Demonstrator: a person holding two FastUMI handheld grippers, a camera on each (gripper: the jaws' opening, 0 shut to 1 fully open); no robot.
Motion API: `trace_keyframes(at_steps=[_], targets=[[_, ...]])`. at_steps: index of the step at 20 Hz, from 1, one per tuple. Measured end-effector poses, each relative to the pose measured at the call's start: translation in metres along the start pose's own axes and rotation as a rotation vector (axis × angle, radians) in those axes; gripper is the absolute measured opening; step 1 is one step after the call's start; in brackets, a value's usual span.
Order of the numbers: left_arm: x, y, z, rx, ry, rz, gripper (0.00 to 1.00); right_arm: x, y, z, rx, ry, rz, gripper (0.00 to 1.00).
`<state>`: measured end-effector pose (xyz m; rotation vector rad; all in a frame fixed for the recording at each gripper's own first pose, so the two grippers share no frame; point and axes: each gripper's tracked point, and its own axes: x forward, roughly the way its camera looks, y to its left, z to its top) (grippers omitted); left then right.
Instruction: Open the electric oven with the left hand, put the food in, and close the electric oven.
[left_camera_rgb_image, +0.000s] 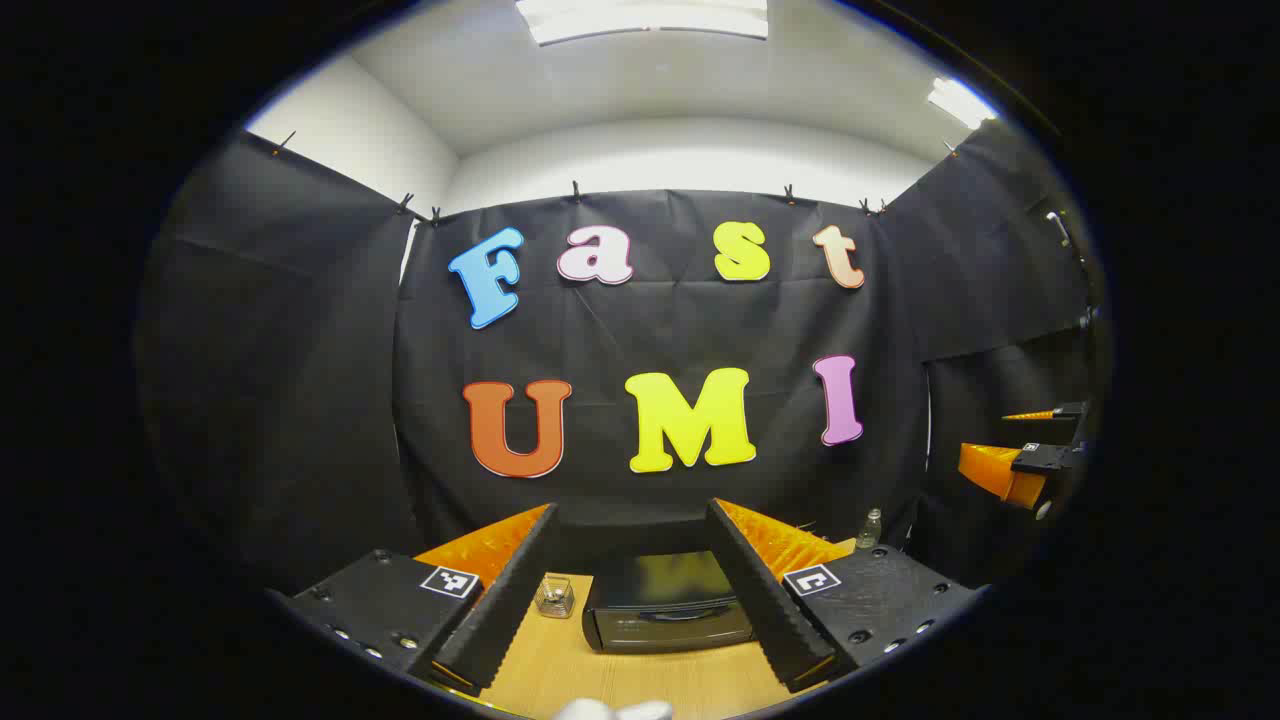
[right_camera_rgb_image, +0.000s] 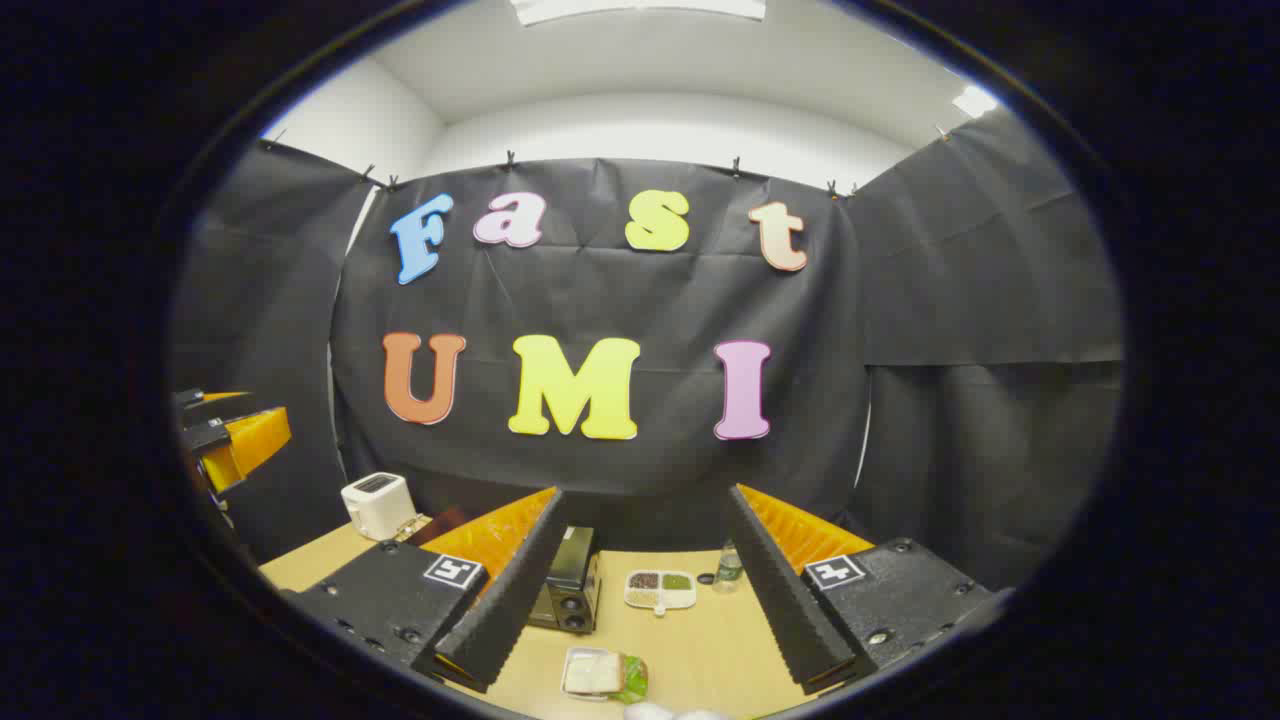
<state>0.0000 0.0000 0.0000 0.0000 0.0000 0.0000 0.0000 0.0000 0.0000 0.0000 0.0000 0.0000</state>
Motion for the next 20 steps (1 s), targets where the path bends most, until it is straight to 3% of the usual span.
trace_keyframes(at_steps=[1,14,20], targets=[[0.0,0.001,0.001,-0.003,0.002,0.005,0.95,0.0,0.0,-0.001,0.002,0.002,0.002,1.0],[0.01,0.006,-0.006,0.016,0.011,0.029,0.95,0.014,-0.007,-0.001,-0.005,0.003,0.002,1.0],[0.027,0.003,-0.032,0.028,0.027,0.026,0.95,0.02,-0.014,-0.008,0.001,0.011,0.002,1.0]])
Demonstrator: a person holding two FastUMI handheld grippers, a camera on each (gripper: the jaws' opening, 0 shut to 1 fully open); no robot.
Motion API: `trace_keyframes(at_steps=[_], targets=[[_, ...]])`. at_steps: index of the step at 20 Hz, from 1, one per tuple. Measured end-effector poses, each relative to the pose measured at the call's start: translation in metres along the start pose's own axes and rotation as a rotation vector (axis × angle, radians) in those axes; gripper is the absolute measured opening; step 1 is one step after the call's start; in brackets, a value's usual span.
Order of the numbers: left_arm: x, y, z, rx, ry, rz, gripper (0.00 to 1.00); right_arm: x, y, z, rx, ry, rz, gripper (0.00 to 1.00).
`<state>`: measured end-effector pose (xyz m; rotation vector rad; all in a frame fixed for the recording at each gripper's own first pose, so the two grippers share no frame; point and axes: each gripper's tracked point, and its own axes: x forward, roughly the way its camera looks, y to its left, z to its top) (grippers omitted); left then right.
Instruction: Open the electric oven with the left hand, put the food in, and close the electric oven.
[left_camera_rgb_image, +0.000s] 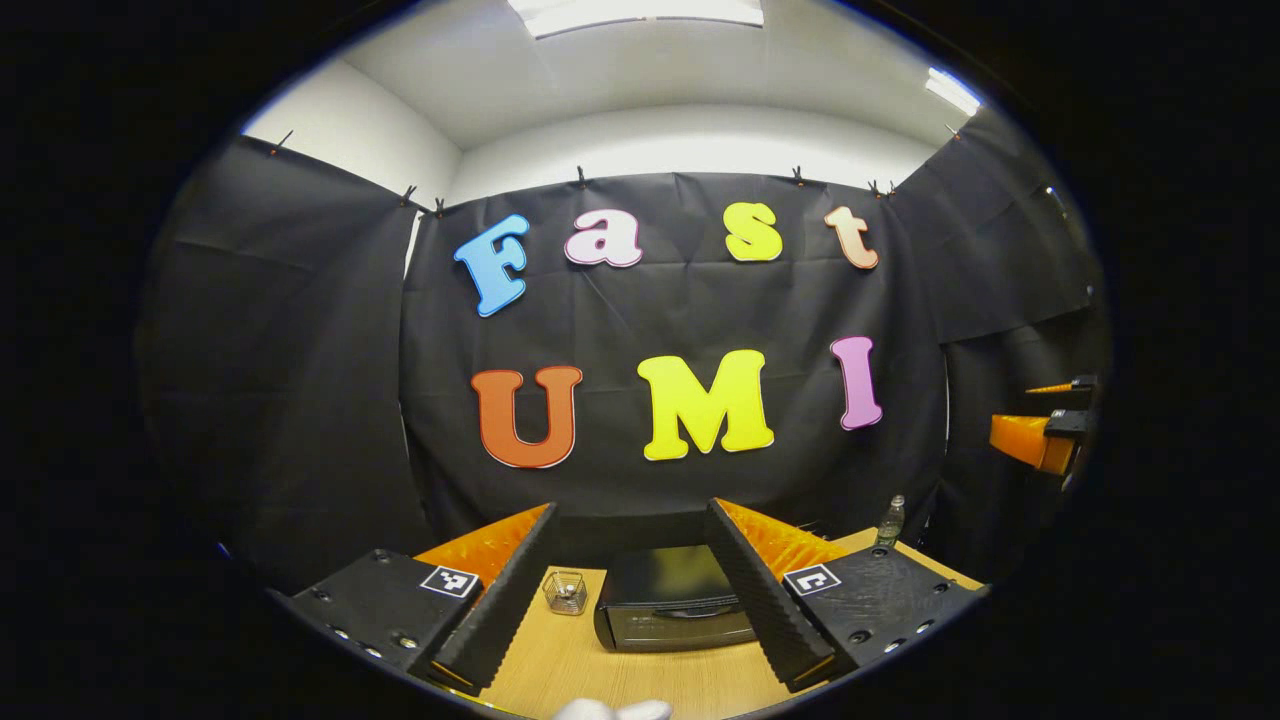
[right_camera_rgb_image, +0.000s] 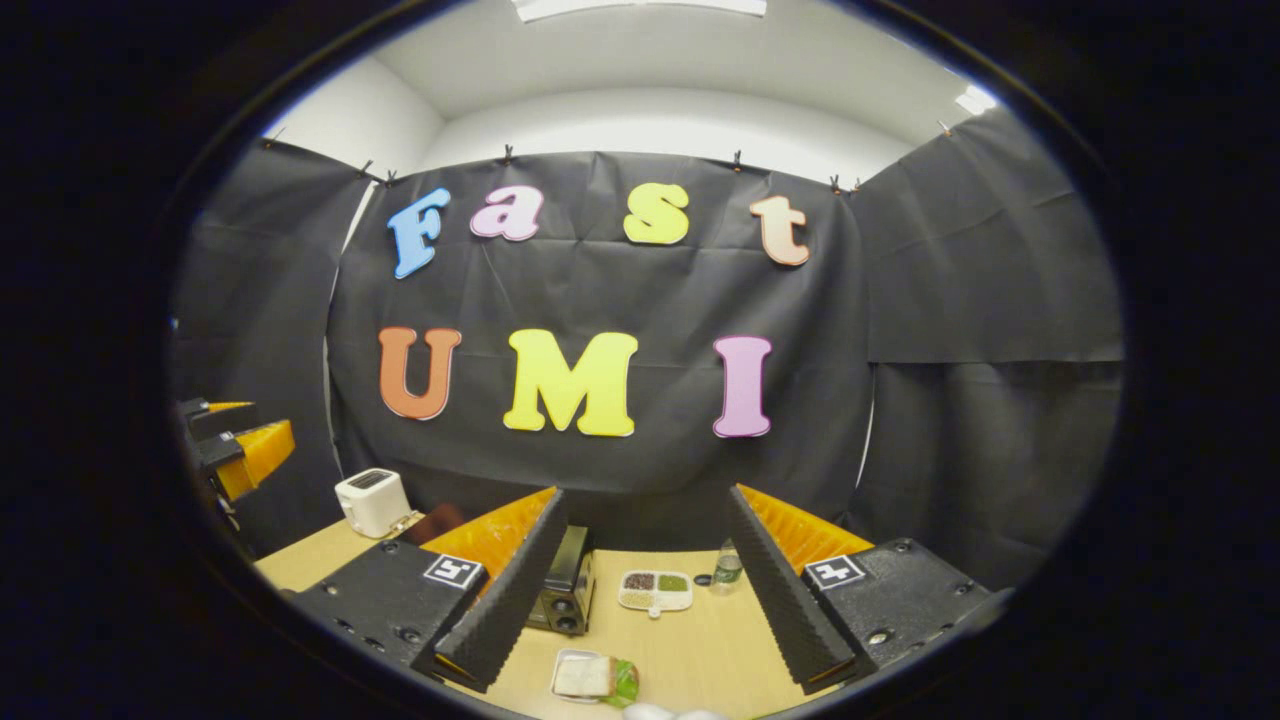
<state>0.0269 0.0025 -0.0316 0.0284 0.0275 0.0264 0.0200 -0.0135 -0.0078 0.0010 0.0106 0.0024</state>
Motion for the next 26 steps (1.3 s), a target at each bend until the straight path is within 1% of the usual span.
trace_keyframes(at_steps=[3,6,12,15,17,21,26], targets=[[0.014,-0.01,-0.026,-0.018,0.015,-0.009,0.95,0.002,-0.008,-0.006,0.009,0.0,0.005,1.0],[0.034,-0.028,-0.061,-0.034,0.048,-0.039,0.95,0.003,-0.017,-0.014,0.009,0.007,0.002,1.0],[0.08,-0.061,-0.145,-0.027,0.155,-0.071,0.95,0.0,-0.04,-0.033,-0.042,0.041,-0.029,1.0],[0.1,-0.072,-0.187,-0.034,0.227,-0.077,0.95,0.002,-0.056,-0.043,-0.072,0.082,-0.064,1.0],[0.112,-0.077,-0.205,-0.046,0.256,-0.077,0.95,0.002,-0.063,-0.05,-0.081,0.11,-0.083,1.0],[0.133,-0.081,-0.23,-0.031,0.296,-0.077,0.95,0.006,-0.07,-0.059,-0.096,0.146,-0.107,1.0],[0.14,-0.082,-0.254,-0.003,0.355,-0.084,0.95,0.014,-0.065,-0.068,-0.101,0.178,-0.1,1.0]])
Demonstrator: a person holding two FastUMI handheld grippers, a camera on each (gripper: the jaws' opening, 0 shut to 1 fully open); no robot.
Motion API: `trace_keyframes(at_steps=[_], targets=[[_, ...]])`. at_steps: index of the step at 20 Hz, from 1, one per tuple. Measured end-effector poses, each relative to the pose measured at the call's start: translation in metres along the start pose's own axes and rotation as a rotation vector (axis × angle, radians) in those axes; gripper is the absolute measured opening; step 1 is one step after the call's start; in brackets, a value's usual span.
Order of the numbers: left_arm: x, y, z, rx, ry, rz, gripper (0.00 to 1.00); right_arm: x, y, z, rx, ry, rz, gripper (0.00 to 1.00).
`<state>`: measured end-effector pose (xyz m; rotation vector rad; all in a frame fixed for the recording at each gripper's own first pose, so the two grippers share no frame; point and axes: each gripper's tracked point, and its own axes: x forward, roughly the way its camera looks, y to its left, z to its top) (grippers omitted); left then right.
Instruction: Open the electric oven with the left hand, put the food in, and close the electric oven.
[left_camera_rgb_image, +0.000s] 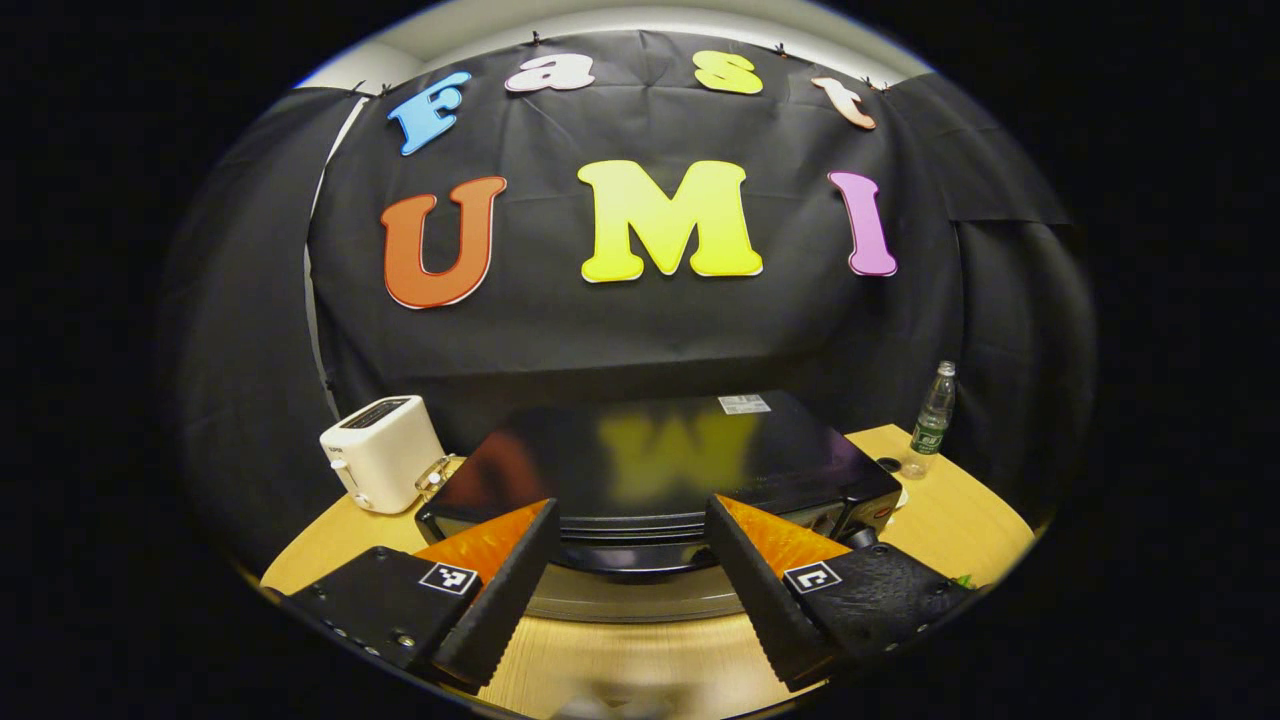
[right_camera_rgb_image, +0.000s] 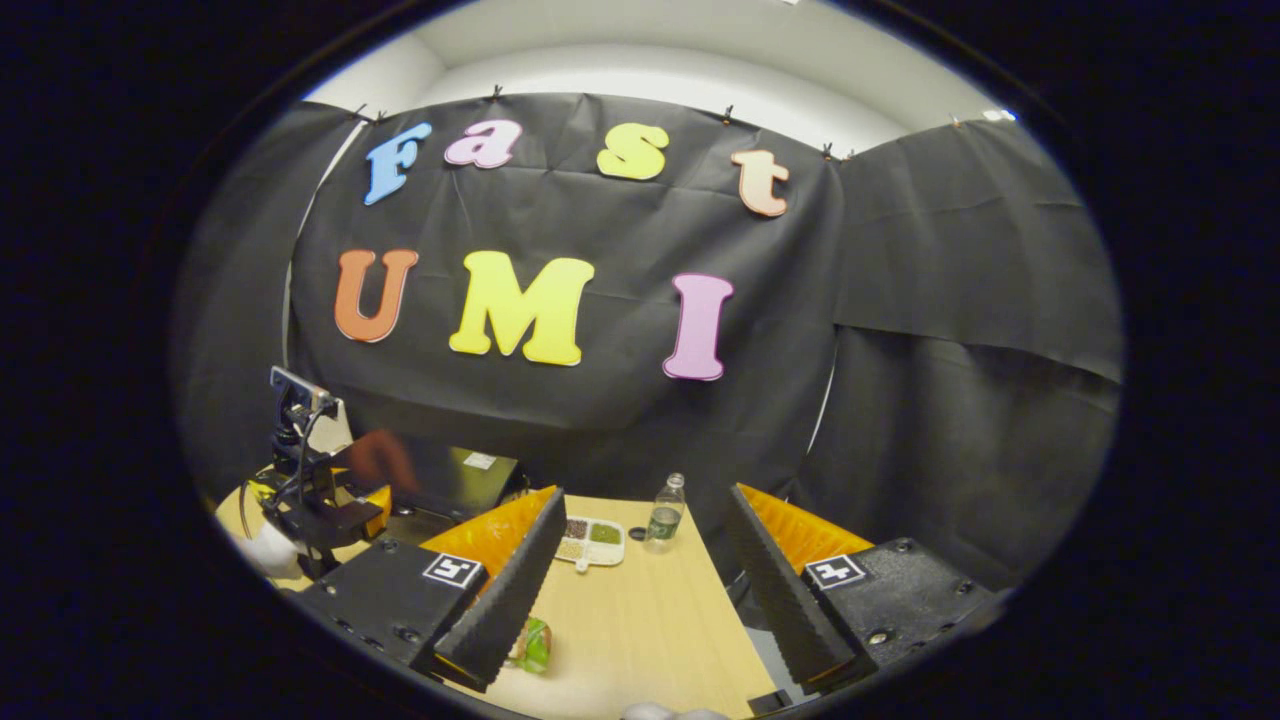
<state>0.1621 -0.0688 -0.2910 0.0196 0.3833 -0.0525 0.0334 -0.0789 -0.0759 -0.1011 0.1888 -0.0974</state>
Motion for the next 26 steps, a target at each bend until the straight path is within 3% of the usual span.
trace_keyframes(at_steps=[10,22,23,24,25,26], targets=[[-0.002,-0.004,-0.014,-0.03,0.05,-0.02,0.98,0.007,0.009,-0.005,0.019,0.014,0.017,1.0],[-0.048,-0.006,-0.043,-0.033,0.067,-0.032,0.98,-0.003,0.023,-0.021,0.014,0.035,0.066,1.0],[-0.053,-0.006,-0.048,-0.031,0.072,-0.032,0.9,-0.004,0.024,-0.023,0.014,0.038,0.068,1.0],[-0.057,-0.006,-0.051,-0.033,0.076,-0.033,0.98,-0.005,0.024,-0.025,0.012,0.041,0.07,1.0],[-0.061,-0.007,-0.057,-0.035,0.083,-0.033,0.98,-0.006,0.024,-0.027,0.009,0.044,0.072,1.0],[-0.065,-0.007,-0.061,-0.035,0.087,-0.034,0.9,-0.008,0.025,-0.03,0.005,0.047,0.075,1.0]])
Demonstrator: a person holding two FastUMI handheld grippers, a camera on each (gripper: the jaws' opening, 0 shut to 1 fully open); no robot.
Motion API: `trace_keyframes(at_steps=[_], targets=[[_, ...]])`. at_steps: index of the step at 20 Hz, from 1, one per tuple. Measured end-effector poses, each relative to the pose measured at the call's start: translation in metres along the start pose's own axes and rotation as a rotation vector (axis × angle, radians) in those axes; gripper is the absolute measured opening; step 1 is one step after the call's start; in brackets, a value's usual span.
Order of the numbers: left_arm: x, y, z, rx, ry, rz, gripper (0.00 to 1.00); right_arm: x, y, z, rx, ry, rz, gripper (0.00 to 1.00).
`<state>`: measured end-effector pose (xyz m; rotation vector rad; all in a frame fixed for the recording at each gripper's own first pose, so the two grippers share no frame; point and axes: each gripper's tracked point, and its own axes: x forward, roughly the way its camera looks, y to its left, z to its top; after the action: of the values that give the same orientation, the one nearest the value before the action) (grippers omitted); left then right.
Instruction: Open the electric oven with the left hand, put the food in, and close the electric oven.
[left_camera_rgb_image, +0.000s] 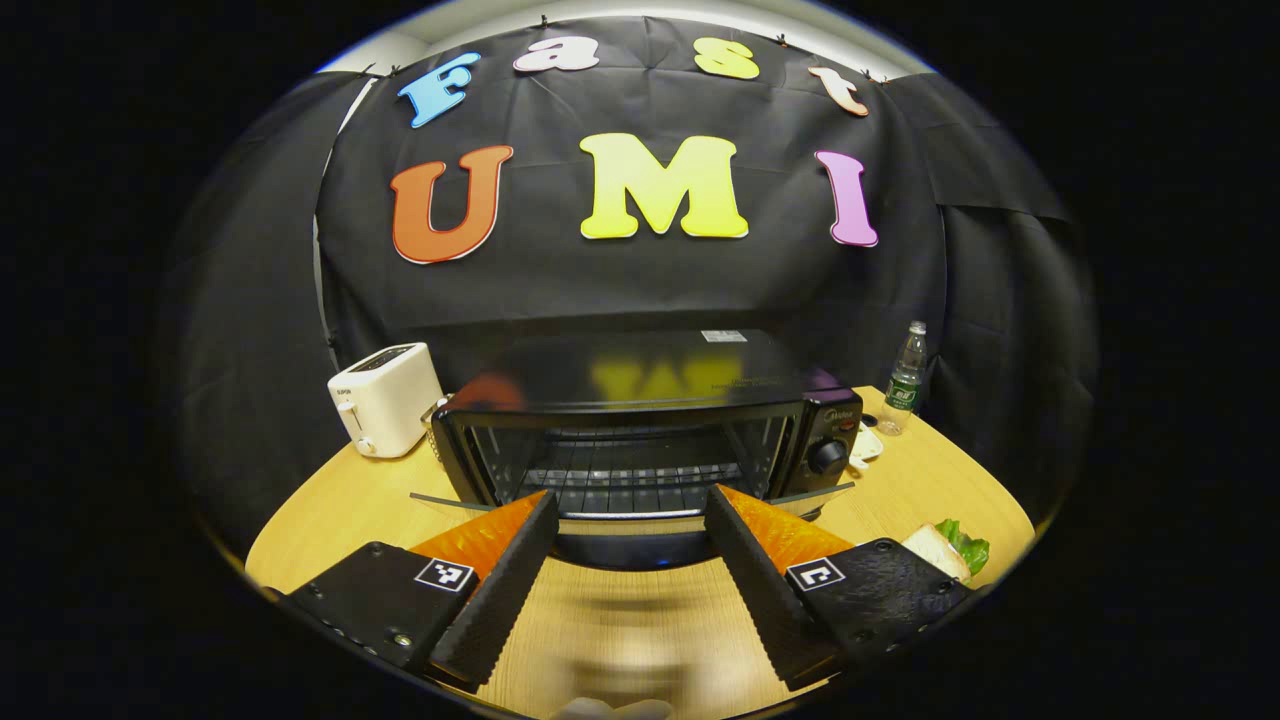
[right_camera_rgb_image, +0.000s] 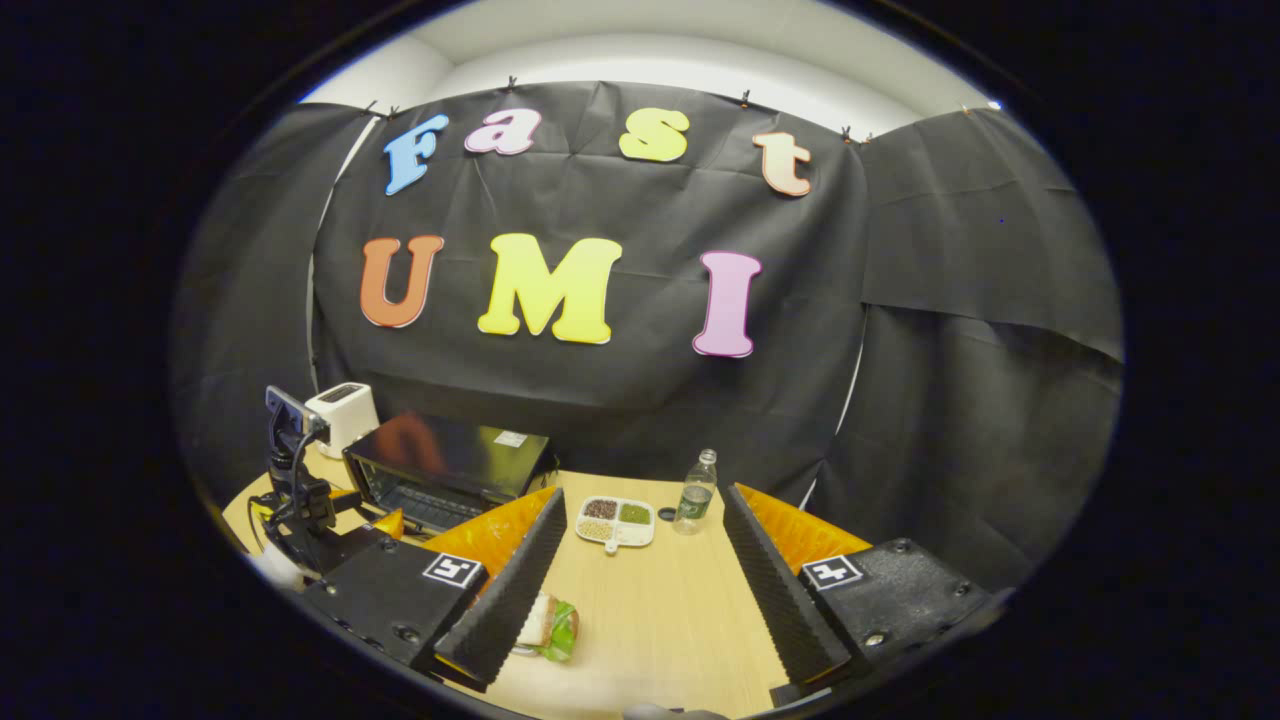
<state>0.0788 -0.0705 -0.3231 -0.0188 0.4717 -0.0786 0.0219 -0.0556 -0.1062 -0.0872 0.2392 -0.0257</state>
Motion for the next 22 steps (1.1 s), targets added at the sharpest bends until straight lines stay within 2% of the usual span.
trace_keyframes(at_steps=[1,15,22], targets=[[-0.003,-0.001,-0.004,0.002,0.007,0.001,0.98,-0.001,0.001,-0.002,-0.004,0.004,0.005,1.0],[-0.029,-0.004,-0.07,0.016,0.083,-0.013,0.98,0.01,0.022,-0.032,0.001,0.056,0.056,1.0],[-0.034,-0.006,-0.117,0.017,0.178,-0.017,0.98,0.013,0.025,-0.036,-0.004,0.064,0.06,1.0]])
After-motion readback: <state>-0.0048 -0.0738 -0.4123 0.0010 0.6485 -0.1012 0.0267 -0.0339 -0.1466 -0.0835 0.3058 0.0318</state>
